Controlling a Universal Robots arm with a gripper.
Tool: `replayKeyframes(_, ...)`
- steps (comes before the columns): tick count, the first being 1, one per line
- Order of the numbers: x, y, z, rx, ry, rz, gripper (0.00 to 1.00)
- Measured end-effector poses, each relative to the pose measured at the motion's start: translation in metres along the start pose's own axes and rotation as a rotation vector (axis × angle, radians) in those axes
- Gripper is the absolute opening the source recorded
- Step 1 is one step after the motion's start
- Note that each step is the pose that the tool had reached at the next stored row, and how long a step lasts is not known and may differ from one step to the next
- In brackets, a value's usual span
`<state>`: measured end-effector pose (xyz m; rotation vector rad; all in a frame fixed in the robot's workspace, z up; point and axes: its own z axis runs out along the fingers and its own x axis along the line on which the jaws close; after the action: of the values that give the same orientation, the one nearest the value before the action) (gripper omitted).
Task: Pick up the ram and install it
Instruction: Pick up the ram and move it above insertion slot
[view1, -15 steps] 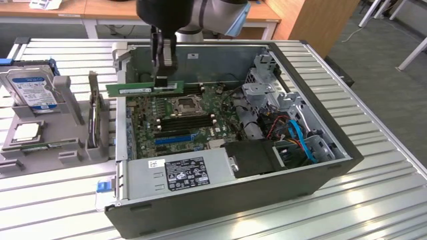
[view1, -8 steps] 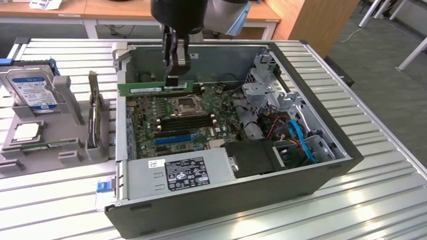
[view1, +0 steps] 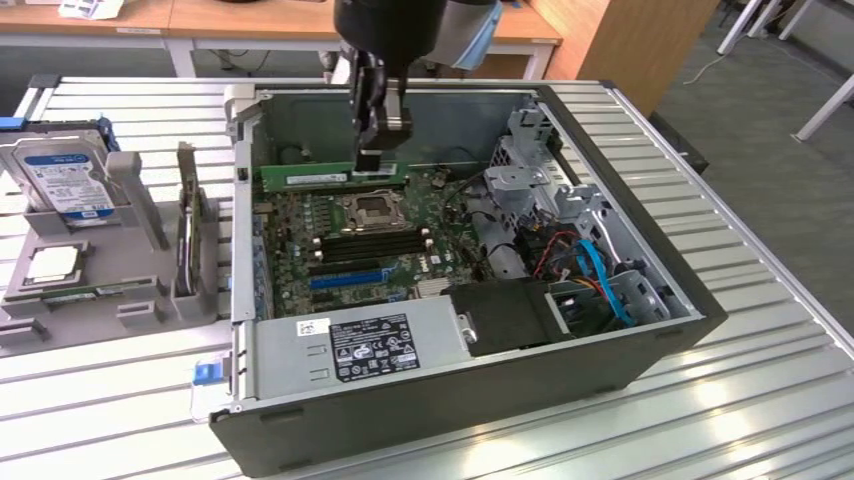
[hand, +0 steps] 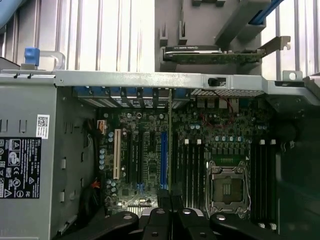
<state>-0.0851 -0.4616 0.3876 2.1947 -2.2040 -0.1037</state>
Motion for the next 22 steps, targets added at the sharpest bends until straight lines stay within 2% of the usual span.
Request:
replayKeyframes(12, 0.0, -0.0311, -0.0022, -0.0012, 0.0001, 0.0, 0.11)
replayKeyframes(18, 0.0, -0.0318, -0.0022, -0.0012, 0.0, 0.0, 0.11)
replayKeyframes(21, -0.015, -0.0318, -0.001, -0.0012, 0.0, 0.0, 0.11)
replayKeyframes(22, -0.017, -0.0318, -0.0008, -0.0012, -0.0001, 0.0, 0.11)
